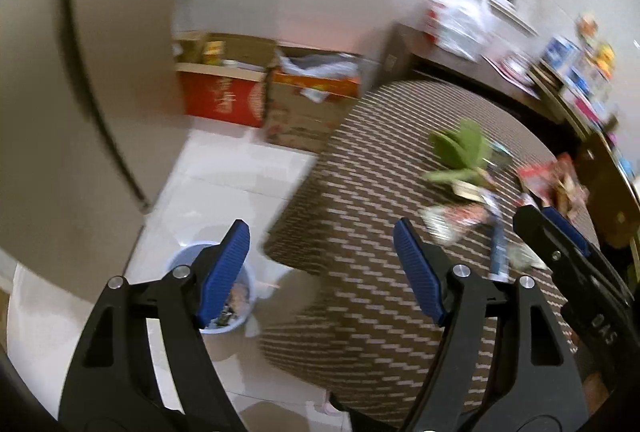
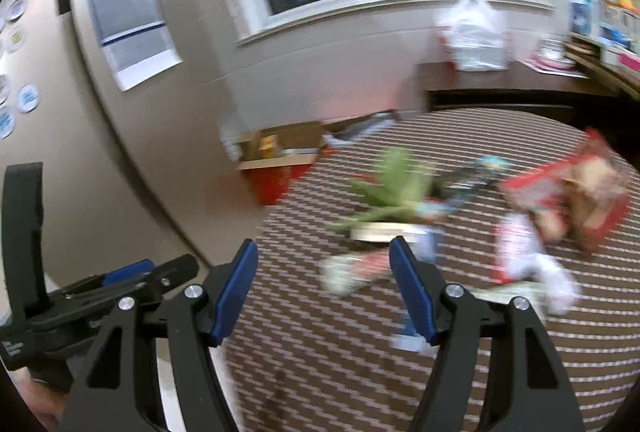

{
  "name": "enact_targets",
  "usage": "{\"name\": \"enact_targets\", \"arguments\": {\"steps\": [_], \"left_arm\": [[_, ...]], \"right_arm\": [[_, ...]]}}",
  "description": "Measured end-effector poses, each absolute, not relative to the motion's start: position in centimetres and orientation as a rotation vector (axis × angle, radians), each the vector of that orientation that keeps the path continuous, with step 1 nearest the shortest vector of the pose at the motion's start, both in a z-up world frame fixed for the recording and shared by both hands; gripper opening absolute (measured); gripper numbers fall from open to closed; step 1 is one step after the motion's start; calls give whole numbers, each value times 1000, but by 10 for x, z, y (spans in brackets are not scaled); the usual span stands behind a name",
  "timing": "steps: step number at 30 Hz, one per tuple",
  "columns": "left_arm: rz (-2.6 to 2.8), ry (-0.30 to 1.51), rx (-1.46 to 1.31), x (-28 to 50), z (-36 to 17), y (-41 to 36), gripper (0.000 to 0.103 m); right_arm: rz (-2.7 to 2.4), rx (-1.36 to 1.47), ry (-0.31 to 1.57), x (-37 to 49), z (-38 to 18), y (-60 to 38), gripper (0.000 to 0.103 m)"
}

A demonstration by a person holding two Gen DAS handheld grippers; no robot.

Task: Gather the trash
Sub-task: 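Move both tools back over the table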

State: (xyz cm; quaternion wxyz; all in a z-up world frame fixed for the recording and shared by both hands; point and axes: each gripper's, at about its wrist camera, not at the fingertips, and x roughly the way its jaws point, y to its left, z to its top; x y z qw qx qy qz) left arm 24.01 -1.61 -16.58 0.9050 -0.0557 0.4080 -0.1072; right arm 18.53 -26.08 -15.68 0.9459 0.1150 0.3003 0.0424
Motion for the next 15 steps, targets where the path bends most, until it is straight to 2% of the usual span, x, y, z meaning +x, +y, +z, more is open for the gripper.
{"name": "enact_targets", "arguments": {"steps": [10, 15], "left_arm": [[-395, 898, 1, 232, -180, -140, 74], [-409, 924, 44, 236, -189, -172, 71]], "right_arm": [[-79, 248, 702, 157, -189, -369, 67], [-51, 261, 769, 168, -205, -385, 56]]}}
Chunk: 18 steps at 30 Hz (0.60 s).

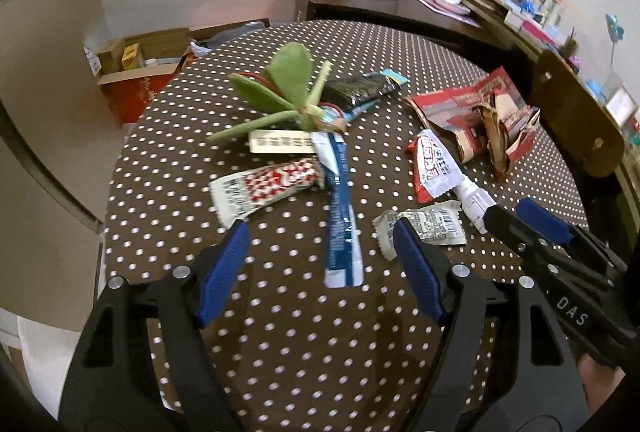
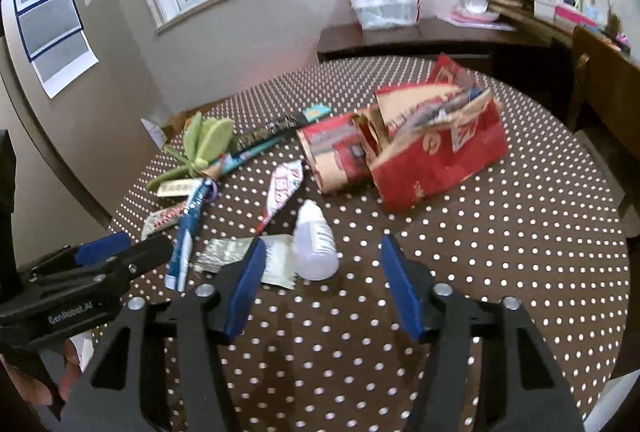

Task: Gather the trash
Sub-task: 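Move both tools back over the table, then grasp the blue-white toothpaste tube with the left tool while the right tool grasps the white bottle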

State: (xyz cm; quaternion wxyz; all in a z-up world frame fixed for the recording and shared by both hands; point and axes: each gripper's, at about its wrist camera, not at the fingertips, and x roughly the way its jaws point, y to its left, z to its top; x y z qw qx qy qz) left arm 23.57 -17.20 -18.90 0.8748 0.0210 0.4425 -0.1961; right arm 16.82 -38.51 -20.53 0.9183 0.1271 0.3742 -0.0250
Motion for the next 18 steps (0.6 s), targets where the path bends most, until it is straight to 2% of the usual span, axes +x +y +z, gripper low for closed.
{"name": "enact_targets", "arguments": {"steps": [2, 4, 6, 7, 8, 10, 11, 12, 13, 18], "left_arm": [[-416, 938, 53, 238, -192, -178, 59], [-418, 954, 58, 242, -196, -183, 55], [-418, 961, 68, 245, -200, -187, 50], [-418, 968, 75, 247, -202, -190, 47], [-420, 970, 78, 248, -204, -191, 46], [-422, 963, 89, 251, -204, -193, 46], [-425, 959, 90, 252, -204, -194, 41], [-429, 956, 87, 253, -204, -194, 32], [-435, 956, 81, 254, -204, -195, 15], [-474, 915, 77, 247, -197, -196, 13]], "right_arm": [[-30, 259, 787, 173, -209, -386, 53], [-14, 248, 801, 177, -211, -383, 49], [2, 243, 821, 182, -213, -381, 40], [8, 245, 832, 184, -215, -381, 30], [19, 252, 838, 186, -216, -381, 25], [20, 243, 838, 188, -215, -382, 24], [22, 246, 837, 187, -214, -382, 24], [19, 247, 833, 187, -214, -383, 24], [15, 244, 828, 185, -213, -384, 24], [-1, 248, 794, 175, -203, -390, 24]]}}
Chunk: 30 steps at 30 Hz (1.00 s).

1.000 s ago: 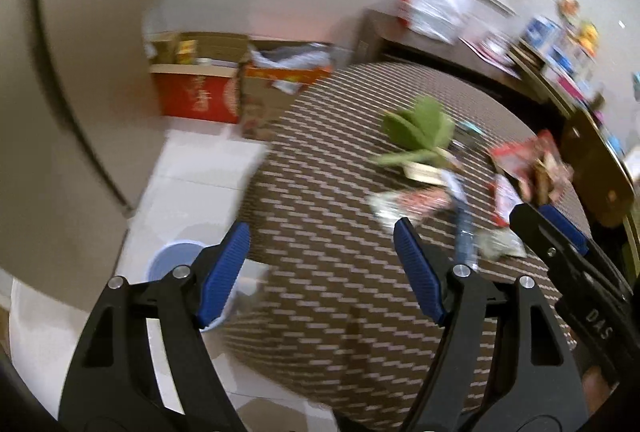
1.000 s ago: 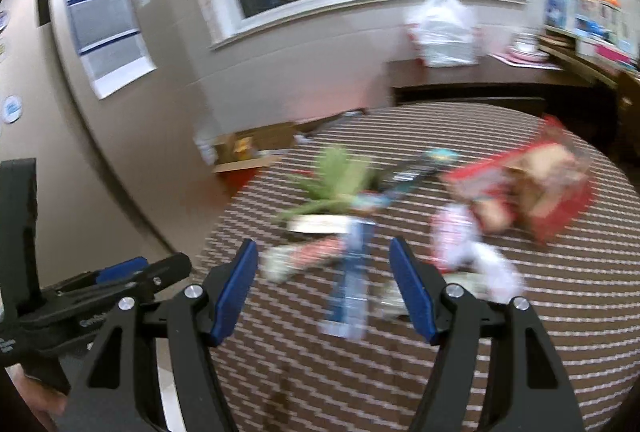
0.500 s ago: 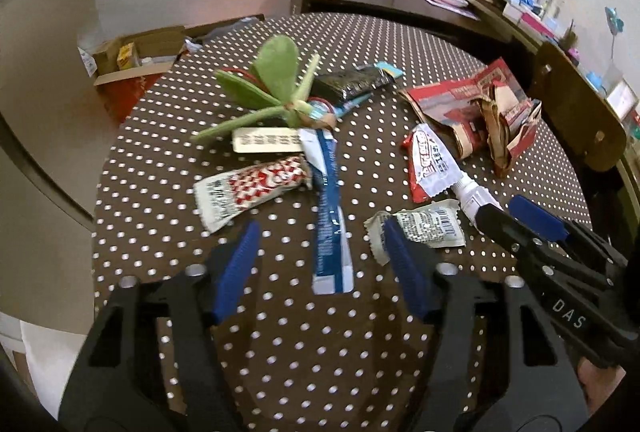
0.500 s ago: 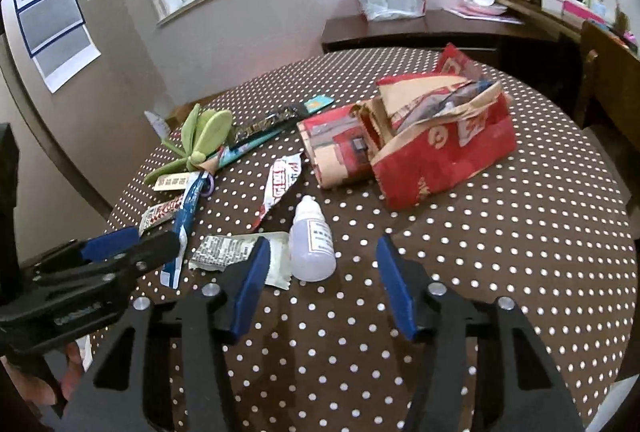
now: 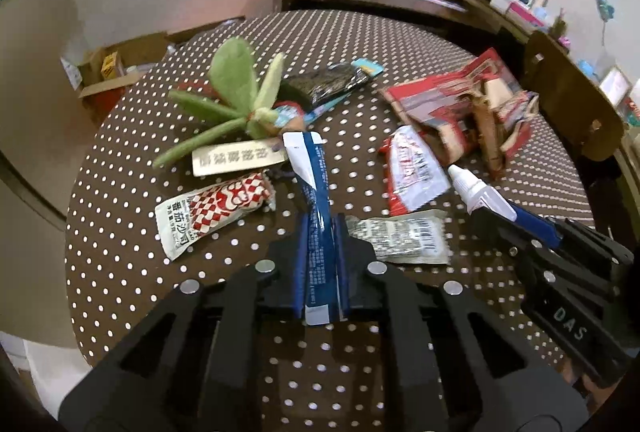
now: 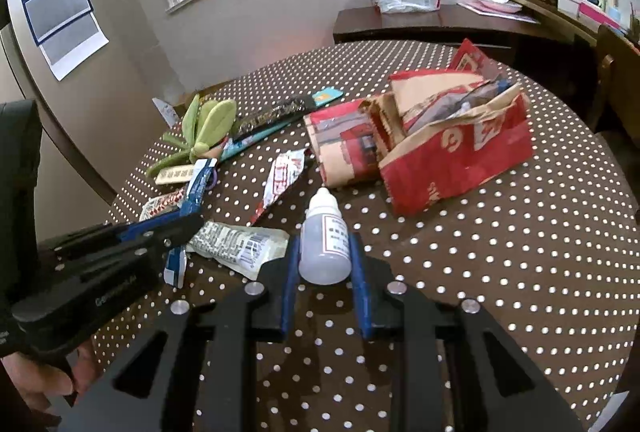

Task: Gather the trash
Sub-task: 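Grasp the blue-white toothpaste tube with the left tool while the right tool grasps the white bottle, then carry the tube and bottle with both tools over the blue bin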

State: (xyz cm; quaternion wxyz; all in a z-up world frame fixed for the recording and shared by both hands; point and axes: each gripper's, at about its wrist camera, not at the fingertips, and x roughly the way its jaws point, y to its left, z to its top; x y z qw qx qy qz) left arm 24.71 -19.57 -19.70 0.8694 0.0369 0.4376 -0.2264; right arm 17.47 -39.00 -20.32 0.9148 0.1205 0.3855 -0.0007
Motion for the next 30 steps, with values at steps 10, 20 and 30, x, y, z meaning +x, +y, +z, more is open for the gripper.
{"name": "enact_targets", "arguments": {"steps": [10, 20, 30], "left_arm": [[-489, 771, 5, 223, -151, -157, 13], [-324, 660, -15, 197, -124, -63, 13], [-92, 684, -98, 193, -141, 69, 13]], "right_arm": [[81, 241, 689, 159, -158, -357, 24], [314, 195, 654, 168, -129, -245, 24], [530, 123, 736, 196, -150, -107, 24]]}}
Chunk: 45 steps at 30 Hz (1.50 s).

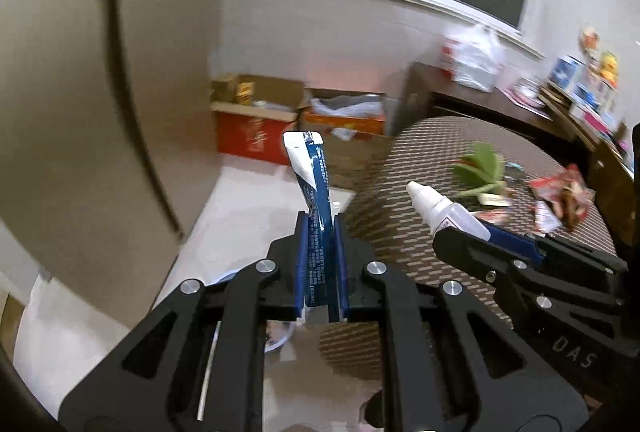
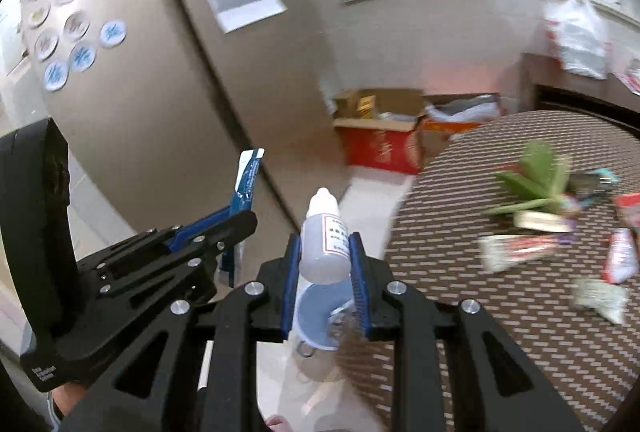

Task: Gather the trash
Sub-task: 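Carry the tube and bottle with both tools over the blue bin, then open the right tool to drop the bottle while the left tool releases the tube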

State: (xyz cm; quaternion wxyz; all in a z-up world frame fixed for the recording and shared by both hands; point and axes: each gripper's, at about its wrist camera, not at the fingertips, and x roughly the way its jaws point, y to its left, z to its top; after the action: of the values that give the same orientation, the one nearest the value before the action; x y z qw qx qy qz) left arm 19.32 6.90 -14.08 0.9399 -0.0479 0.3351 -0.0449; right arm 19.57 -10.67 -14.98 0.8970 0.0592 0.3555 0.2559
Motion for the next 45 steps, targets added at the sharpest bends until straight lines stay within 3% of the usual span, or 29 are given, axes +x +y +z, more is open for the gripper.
{"name": "enact_targets", "arguments": {"steps": [7, 17, 26, 40, 42, 44, 45], "left_arm": [[46, 747, -171, 204, -174, 148, 13], [142, 829, -198, 231, -219, 195, 13], [139, 866, -197, 245, -240, 201, 13], [110, 902, -158, 277, -245, 178, 13], [120, 902, -163, 283, -243, 175, 16], [127, 914, -174, 287, -242, 175, 27], [136, 916, -177, 289, -241, 175, 52]], "right_arm": [[611, 71, 803, 219, -177, -25, 24], [575, 20, 819, 263, -224, 40, 25], [524, 17, 823, 269, -236, 35, 34], [433, 80, 726, 266, -206, -10, 46], [428, 93, 720, 268, -204, -15, 46], [424, 103, 715, 269, -203, -20, 46], [421, 106, 714, 270, -202, -23, 46]]}}
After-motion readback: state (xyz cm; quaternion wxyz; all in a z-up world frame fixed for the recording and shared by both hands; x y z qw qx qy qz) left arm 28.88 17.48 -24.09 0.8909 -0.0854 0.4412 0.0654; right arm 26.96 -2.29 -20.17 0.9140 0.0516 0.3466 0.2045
